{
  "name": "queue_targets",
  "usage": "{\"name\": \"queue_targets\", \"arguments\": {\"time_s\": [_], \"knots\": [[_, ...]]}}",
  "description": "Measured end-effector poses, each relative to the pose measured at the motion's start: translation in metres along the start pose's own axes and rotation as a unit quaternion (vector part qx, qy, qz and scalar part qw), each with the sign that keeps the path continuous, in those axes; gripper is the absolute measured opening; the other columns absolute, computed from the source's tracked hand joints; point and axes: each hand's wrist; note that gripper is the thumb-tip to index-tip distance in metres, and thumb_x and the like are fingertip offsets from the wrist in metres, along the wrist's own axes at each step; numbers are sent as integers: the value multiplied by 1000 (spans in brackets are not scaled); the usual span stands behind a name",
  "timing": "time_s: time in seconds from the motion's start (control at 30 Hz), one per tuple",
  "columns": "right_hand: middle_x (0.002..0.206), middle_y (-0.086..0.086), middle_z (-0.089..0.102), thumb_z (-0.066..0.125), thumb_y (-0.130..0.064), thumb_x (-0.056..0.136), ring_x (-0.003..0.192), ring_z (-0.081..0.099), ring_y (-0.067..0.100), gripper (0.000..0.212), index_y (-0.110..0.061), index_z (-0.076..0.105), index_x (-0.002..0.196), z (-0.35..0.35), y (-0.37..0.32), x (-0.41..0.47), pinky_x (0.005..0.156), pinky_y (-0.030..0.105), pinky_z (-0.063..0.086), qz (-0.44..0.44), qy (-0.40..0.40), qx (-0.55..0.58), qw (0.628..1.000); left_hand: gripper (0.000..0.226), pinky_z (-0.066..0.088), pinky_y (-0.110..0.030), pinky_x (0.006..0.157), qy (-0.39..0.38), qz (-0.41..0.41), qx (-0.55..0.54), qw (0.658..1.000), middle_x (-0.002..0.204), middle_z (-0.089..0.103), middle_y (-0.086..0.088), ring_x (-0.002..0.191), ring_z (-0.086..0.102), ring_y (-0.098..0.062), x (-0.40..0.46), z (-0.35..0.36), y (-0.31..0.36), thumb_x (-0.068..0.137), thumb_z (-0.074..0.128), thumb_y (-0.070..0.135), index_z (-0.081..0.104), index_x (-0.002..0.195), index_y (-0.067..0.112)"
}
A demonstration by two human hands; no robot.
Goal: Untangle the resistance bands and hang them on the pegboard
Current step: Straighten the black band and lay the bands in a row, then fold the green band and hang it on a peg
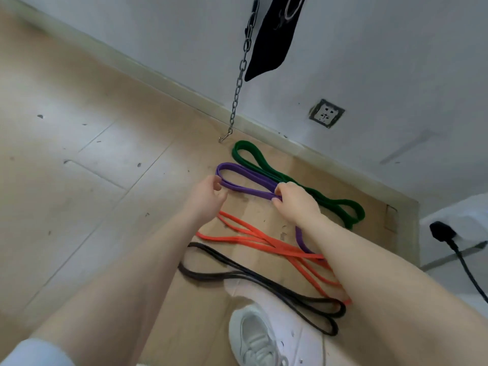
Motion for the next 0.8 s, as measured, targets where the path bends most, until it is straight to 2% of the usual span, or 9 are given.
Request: {"name": "queue_targets", "arguments": {"time_s": [0.17, 0.23, 0.3, 0.4, 0.5, 0.57, 0.63, 0.7, 0.8], "knots": [[123, 10, 53, 40, -16, 98, 107, 51, 26, 30, -13, 49, 127, 45, 9, 156, 87, 38, 47, 10, 63, 66, 996, 46, 41, -31, 83, 36, 6, 63, 997, 121, 59, -9, 106, 56, -25, 139, 38, -17, 94, 49, 22, 38, 137, 11], [134, 12, 47, 36, -12, 98, 119, 45, 28, 38, -13, 41, 136, 62, 16, 204, 98, 39, 40, 10, 70, 86, 994, 48, 42, -33, 89, 36, -20, 41, 998, 128, 55, -10, 113, 54, -25, 188, 64, -25, 95, 47, 23, 34, 140, 11], [139, 11, 44, 35, -16, 100, 125, 42, 28, 39, -12, 37, 139, 84, 28, 240, 102, 39, 36, 33, 64, 124, 990, 53, 42, -38, 98, 37, -43, 22, 998, 136, 47, -13, 121, 49, -29, 225, 89, -29, 95, 48, 23, 28, 143, 12], [133, 10, 52, 41, -25, 99, 116, 52, 26, 38, -14, 40, 136, 110, 37, 278, 97, 41, 44, 61, 61, 228, 970, 53, 42, -46, 100, 61, -58, 23, 996, 133, 48, -15, 120, 49, -32, 265, 115, -33, 95, 49, 29, 29, 141, 10], [129, 8, 55, 48, -24, 97, 113, 55, 25, 39, -16, 42, 135, 120, 38, 293, 92, 36, 45, 64, 49, 270, 960, 48, 44, -35, 89, 42, -68, 35, 996, 125, 55, -14, 113, 53, -31, 287, 132, -26, 94, 50, 33, 38, 134, 8], [122, 8, 59, 50, -19, 95, 104, 57, 22, 32, -15, 48, 127, 119, 37, 292, 81, 30, 43, 57, 61, 256, 963, 39, 42, -33, 81, 64, -78, 34, 994, 119, 58, -13, 108, 56, -30, 291, 138, -19, 93, 54, 24, 43, 127, 8], [113, 6, 60, 50, -14, 94, 96, 56, 20, 25, -14, 51, 119, 111, 36, 280, 75, 25, 39, 62, 87, 281, 954, 30, 48, -35, 83, 87, -92, -51, 991, 112, 60, -10, 102, 59, -29, 288, 137, -11, 90, 54, 12, 47, 120, 12], [102, 0, 59, 51, -13, 93, 84, 56, 16, 18, -17, 50, 110, 94, 39, 257, 70, 22, 38, 62, 128, 327, 934, 22, 51, -37, 85, 111, -84, -190, 972, 102, 61, 2, 97, 61, -22, 271, 132, 7, 89, 55, 10, 51, 106, 23], [94, -6, 58, 52, -16, 92, 73, 57, 14, 16, -26, 45, 101, 48, 42, 203, 65, 29, 47, 76, 193, 408, 889, 24, 54, -39, 85, 106, -24, -321, 941, 97, 59, 18, 98, 62, -14, 226, 110, 58, 88, 59, 14, 51, 89, 36]]}}
Point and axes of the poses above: each hand's wrist, its own x-axis towards the middle knuckle, its own z-axis out of the palm, y = z × x
